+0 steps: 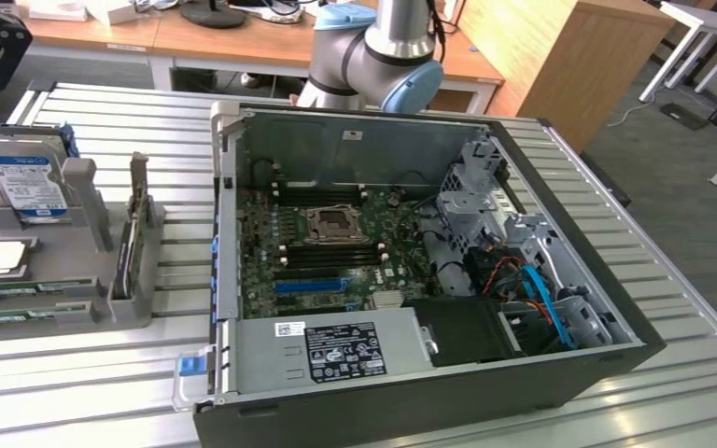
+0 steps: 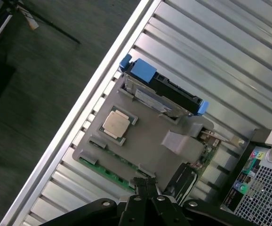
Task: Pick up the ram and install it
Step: 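Pick up the ram and move it above insertion slot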
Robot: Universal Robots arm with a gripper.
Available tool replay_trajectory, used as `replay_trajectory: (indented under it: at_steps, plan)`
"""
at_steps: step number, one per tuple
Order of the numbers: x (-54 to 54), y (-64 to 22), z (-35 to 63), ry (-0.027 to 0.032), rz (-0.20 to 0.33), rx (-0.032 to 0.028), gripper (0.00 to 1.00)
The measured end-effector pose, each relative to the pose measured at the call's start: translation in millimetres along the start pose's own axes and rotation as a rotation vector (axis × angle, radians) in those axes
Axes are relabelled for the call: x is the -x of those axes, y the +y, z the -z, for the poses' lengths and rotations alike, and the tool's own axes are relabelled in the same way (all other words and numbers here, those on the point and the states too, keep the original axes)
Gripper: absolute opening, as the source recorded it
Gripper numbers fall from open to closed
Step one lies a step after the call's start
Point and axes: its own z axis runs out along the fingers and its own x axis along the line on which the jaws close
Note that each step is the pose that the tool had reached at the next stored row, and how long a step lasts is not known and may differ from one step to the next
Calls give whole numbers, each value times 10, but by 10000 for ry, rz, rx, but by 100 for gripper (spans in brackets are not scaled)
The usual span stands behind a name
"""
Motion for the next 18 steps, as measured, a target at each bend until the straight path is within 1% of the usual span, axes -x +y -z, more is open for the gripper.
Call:
replay_trajectory:
  at_steps: [18]
  plan:
    - [0,0,0,69,1539,36,11]
